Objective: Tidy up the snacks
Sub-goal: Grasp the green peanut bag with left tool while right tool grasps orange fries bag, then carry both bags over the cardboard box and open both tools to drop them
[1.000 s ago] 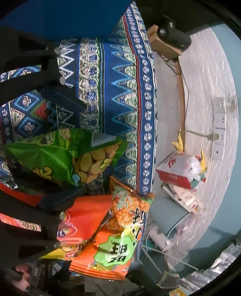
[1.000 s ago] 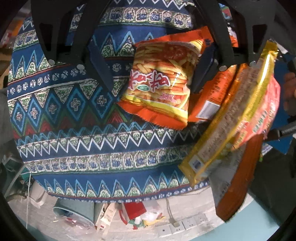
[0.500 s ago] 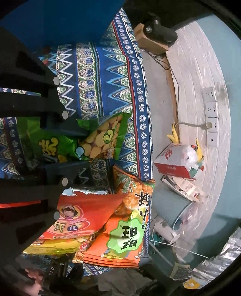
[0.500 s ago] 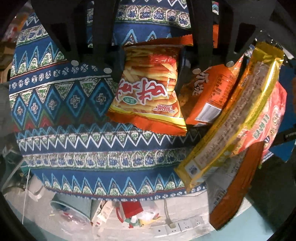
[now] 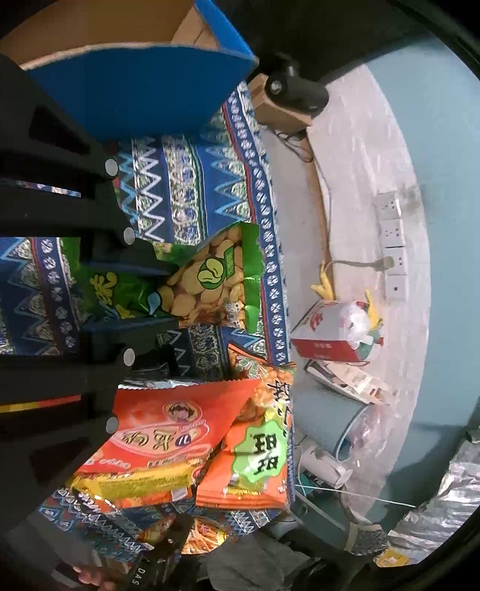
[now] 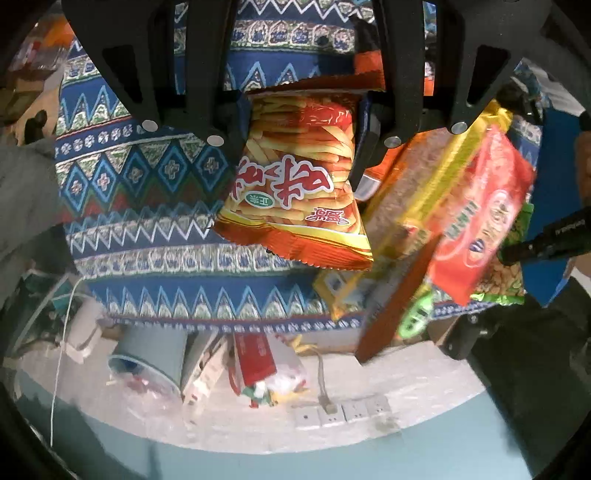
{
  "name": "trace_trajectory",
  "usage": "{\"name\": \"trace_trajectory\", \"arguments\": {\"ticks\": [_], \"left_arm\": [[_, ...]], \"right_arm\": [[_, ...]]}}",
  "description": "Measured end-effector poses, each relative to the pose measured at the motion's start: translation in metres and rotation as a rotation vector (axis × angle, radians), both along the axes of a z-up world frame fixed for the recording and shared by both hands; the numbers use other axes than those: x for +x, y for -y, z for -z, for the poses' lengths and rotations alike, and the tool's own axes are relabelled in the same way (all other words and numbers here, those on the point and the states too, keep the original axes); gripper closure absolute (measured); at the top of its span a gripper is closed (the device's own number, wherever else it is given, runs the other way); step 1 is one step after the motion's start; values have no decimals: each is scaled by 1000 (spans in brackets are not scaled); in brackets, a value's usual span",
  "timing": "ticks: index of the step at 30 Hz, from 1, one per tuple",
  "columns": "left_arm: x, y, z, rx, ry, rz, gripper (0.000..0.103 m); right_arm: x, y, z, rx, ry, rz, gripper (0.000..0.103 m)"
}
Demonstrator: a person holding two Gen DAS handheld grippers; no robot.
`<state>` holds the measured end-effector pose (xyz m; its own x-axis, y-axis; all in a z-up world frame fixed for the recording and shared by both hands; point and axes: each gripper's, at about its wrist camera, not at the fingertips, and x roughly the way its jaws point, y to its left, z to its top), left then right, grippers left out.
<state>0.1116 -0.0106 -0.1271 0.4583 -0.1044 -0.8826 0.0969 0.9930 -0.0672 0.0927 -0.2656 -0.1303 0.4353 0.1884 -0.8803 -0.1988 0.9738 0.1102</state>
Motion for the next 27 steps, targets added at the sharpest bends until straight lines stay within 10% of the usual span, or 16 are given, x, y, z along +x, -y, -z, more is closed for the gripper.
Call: {"name": "trace_trajectory", "arguments": {"ticks": [27], "left_arm": [[-91,-40,-111,31,252,-19,83]], "right_arm": [[-24,-84,-78,90,185,-172,61]]}}
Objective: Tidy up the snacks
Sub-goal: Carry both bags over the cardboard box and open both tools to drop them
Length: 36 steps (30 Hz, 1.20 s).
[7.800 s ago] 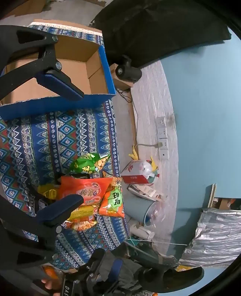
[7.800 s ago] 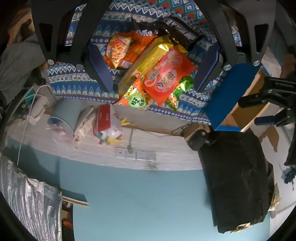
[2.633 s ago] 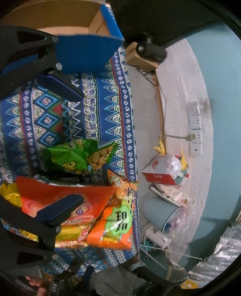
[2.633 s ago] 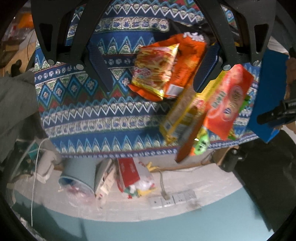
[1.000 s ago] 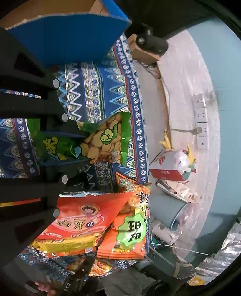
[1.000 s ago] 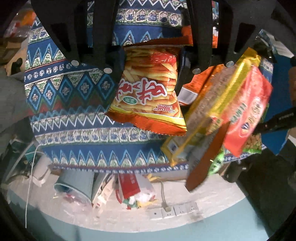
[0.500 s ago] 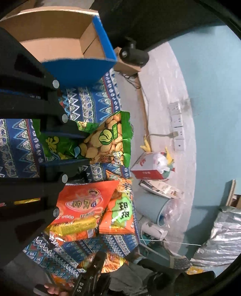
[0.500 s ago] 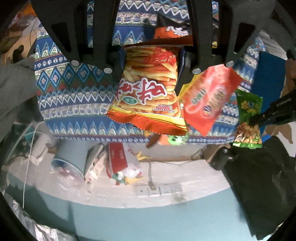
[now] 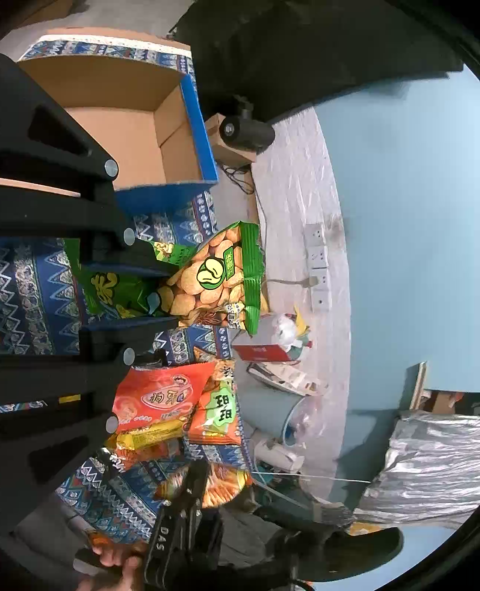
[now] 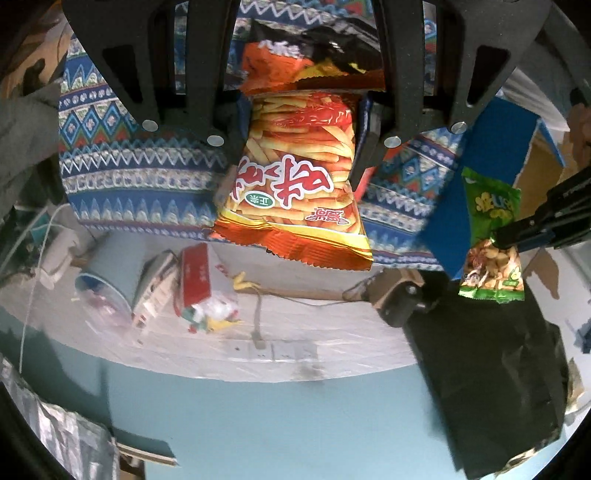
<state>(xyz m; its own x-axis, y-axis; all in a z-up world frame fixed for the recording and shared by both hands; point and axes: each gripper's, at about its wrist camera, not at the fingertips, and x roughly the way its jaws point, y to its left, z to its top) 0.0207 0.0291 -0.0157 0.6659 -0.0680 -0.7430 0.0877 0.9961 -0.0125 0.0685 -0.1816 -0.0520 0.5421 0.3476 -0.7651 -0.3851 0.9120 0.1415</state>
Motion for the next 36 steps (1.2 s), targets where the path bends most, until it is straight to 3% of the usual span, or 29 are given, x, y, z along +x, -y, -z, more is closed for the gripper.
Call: {"name": "trace_trajectory", "arguments": {"ticks": [16,36], "left_arm": [[-32,-59,-20,-2,62,-95,83],[-62,-163,27,-31,-48,-311,83]], "right_arm": [[0,-90,-5,16,-1,-141,61],[-12,-216,-4,57,-37,-328,61]]}}
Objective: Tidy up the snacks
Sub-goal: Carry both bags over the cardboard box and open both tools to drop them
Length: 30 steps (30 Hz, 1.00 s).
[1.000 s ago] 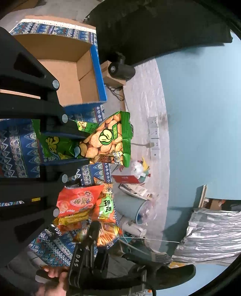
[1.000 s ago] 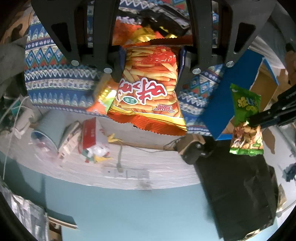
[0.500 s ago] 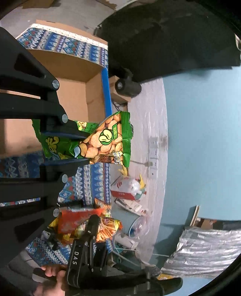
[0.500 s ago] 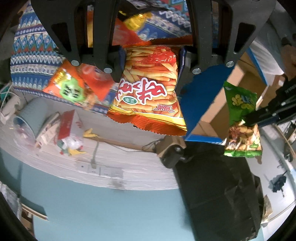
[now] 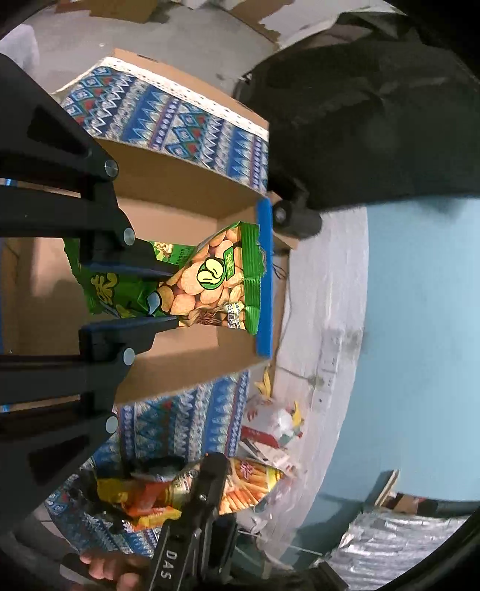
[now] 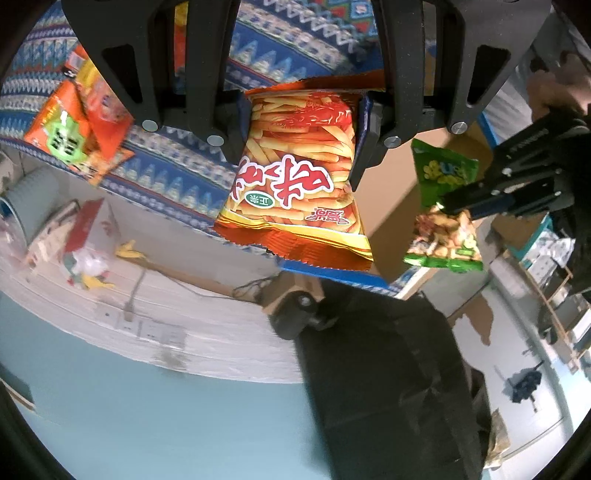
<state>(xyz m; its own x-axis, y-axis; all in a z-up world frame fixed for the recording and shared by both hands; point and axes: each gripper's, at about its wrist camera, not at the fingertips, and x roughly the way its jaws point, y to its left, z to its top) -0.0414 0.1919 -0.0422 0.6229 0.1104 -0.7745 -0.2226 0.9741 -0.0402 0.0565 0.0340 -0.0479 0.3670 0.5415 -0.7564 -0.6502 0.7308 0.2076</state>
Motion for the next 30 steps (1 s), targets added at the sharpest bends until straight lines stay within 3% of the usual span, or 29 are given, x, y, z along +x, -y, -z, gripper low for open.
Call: {"name": "trace_trajectory", "arguments": {"ticks": [11,13,16,28,30], "left_arm": [[-7,-35,29,-24,-112,-82,83],[-8,-38,31,-16,-126,-93,76],[-11,-40,31,4,-131,-103,66],[-16,-47,24,-2,-103,-110,60],[-16,-46,23,-13,-97,-106,58]], "right_arm": [[-8,-54,6,20,-39,-102,61],[-8,-62,8,22,-46,-118,60],[-10,-77,13,13,-56,-144,60],[-7,-101,35,-17,-125,-193,59],[-8,-101,35,-22,-125,-194,51]]}}
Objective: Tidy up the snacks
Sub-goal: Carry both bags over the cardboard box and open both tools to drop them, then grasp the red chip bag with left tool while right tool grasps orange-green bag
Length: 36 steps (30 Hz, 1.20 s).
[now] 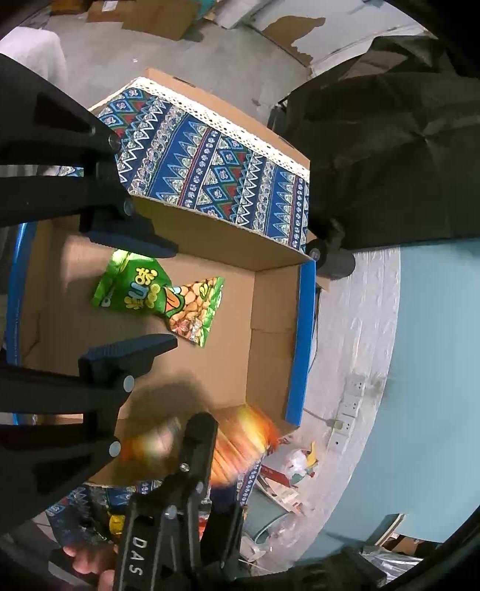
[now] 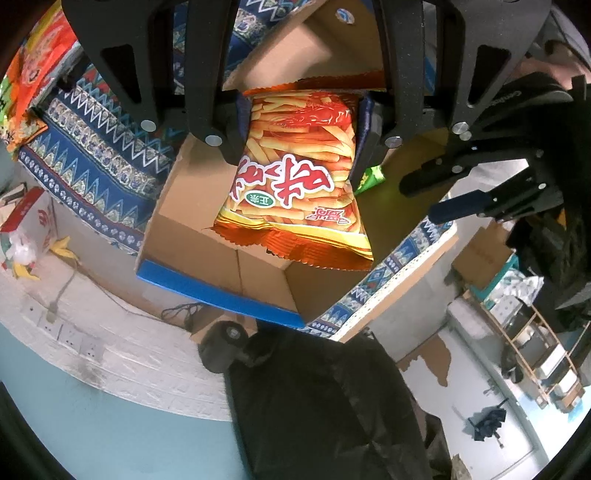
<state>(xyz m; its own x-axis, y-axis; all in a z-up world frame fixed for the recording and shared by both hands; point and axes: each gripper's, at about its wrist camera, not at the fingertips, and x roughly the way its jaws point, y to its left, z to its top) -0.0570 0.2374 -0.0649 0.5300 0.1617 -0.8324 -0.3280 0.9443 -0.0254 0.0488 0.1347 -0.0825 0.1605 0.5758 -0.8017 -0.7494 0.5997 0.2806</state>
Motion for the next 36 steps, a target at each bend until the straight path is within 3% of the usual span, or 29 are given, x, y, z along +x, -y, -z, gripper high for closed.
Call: {"name": "trace_trajectory", "arguments": {"ticks": [3,6,22,36], "left_arm": [[1,4,-3,-10,17,8,48],[3,11,-7,-7,28,29,47],[37,83,-23,-6,70,203,37],[80,153,-30,-31,55,342,33]], "right_arm": [[-1,6,-4,10,15,14,40],[1,14,-9,14,23,33,33],[28,108,-38,24,71,190,30],[51,202,-39,-18,80,295,28]]}}
